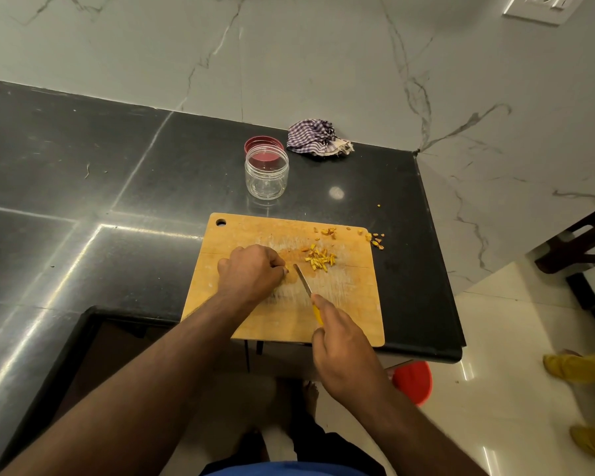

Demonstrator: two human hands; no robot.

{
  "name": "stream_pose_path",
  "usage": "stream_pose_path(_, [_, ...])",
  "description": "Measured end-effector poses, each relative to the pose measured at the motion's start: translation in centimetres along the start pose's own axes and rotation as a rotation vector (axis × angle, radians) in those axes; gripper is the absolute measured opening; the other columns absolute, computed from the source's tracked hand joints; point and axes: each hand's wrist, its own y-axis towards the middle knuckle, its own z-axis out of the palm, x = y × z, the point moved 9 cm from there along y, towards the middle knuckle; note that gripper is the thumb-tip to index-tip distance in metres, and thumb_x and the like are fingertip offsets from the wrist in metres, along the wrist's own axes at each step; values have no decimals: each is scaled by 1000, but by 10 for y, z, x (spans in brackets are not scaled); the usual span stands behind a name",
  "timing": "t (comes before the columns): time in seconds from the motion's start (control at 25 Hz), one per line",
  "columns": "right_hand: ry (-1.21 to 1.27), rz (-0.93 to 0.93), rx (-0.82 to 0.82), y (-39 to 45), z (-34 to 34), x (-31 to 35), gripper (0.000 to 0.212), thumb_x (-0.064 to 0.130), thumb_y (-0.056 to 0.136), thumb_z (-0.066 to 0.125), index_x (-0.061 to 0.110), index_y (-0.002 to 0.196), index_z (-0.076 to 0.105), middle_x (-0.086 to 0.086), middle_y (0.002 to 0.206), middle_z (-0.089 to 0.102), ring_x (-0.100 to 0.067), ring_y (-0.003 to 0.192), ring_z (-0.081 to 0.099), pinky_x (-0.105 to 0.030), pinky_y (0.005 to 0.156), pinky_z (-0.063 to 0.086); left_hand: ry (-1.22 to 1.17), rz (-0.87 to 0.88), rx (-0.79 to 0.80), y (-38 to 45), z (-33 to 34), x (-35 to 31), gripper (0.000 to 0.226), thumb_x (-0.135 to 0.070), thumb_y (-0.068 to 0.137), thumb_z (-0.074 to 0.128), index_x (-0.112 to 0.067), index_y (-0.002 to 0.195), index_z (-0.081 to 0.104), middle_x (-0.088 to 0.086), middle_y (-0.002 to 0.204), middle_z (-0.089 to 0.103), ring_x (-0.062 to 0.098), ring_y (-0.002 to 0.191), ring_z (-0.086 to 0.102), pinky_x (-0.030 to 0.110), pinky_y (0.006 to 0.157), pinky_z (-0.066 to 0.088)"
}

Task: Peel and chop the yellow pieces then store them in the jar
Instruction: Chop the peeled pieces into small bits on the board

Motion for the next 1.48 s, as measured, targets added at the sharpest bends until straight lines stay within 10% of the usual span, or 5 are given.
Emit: stream_pose_path(1.48, [-75,-23,63,25,18,7,54,19,101,36,25,153,23,0,147,43,-16,128,45,-31,105,40,-10,-52,-61,-3,-2,5,11,-36,88,63,-35,87,74,-17,91,69,14,96,57,41,83,37])
